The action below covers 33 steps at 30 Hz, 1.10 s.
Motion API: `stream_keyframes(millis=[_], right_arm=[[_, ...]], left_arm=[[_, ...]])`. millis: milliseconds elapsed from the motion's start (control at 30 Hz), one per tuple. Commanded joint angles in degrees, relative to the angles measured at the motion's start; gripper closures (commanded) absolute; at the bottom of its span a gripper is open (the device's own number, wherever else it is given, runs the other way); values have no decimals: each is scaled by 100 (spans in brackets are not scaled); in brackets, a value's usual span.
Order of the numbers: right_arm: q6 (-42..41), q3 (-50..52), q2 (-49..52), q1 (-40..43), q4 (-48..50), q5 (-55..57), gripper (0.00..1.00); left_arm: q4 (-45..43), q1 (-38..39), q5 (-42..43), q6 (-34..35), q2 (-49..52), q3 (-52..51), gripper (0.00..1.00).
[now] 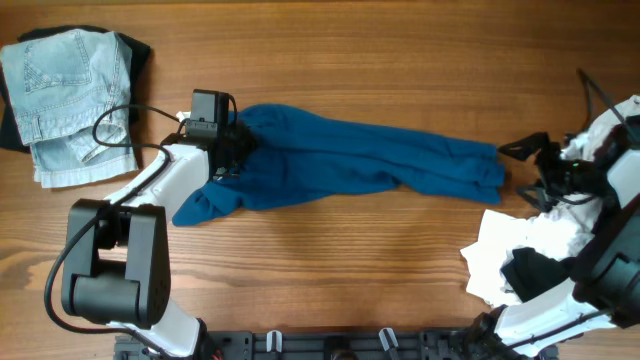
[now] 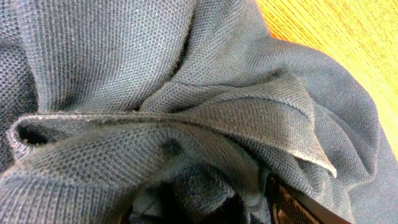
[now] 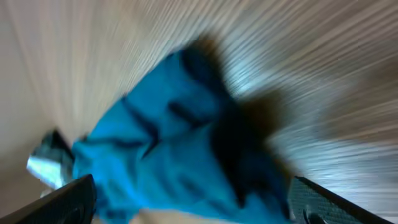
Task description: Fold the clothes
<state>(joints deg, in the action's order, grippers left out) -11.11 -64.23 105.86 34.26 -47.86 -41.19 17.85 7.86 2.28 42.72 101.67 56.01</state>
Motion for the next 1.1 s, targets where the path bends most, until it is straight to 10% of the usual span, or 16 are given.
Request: stream_keyframes(millis=[0, 800, 1067], right_arm=[[68, 13, 168, -358, -297, -560, 0], [-922, 9, 1244, 151, -17, 149, 1], [1419, -138, 1244, 916, -632, -474, 0]], left_arm=[[94, -63, -164, -46, 2, -37, 27], [214, -63, -15, -46, 0, -37, 18], [205, -63, -15, -46, 2, -37, 16]])
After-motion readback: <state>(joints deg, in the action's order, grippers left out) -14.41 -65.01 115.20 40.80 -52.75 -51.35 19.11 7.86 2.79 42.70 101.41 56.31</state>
